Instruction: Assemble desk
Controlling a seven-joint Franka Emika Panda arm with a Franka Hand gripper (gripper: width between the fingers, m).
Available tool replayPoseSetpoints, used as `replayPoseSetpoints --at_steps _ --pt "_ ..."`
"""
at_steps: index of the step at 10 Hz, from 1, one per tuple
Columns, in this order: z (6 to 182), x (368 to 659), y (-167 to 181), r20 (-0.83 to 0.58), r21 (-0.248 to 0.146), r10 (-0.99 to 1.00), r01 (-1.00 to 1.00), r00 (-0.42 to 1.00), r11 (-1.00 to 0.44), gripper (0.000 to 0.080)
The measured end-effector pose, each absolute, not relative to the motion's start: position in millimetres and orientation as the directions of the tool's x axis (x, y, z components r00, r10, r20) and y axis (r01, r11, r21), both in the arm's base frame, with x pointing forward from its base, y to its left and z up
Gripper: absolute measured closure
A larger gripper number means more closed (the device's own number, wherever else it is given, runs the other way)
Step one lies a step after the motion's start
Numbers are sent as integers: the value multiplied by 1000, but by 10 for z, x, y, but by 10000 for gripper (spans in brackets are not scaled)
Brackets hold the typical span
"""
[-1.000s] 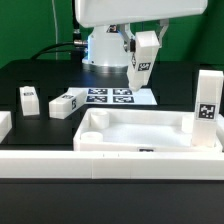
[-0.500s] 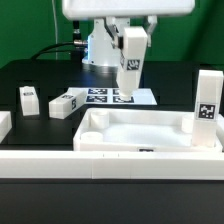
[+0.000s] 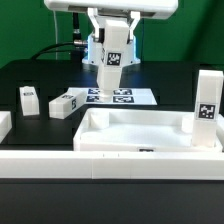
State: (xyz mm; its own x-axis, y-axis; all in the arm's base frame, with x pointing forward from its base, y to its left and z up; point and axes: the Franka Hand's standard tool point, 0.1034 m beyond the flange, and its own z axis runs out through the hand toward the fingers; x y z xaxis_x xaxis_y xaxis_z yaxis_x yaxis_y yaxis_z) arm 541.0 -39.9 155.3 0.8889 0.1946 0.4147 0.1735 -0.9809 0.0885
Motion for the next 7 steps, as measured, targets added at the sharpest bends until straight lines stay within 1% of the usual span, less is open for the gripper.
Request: replayPoseSetpoints --at_steps 1,2,3,4,7 --pt "1571 5473 -449 406 72 182 167 895 -983 509" --pt "1603 5584 -517 410 68 178 165 895 -984 509" --pt "1601 5686 -546 423 73 174 158 889 -985 509" --pt "1613 5756 -559 444 89 176 152 879 -984 509" --pt "1584 5732 -557 437 85 174 152 883 -985 509"
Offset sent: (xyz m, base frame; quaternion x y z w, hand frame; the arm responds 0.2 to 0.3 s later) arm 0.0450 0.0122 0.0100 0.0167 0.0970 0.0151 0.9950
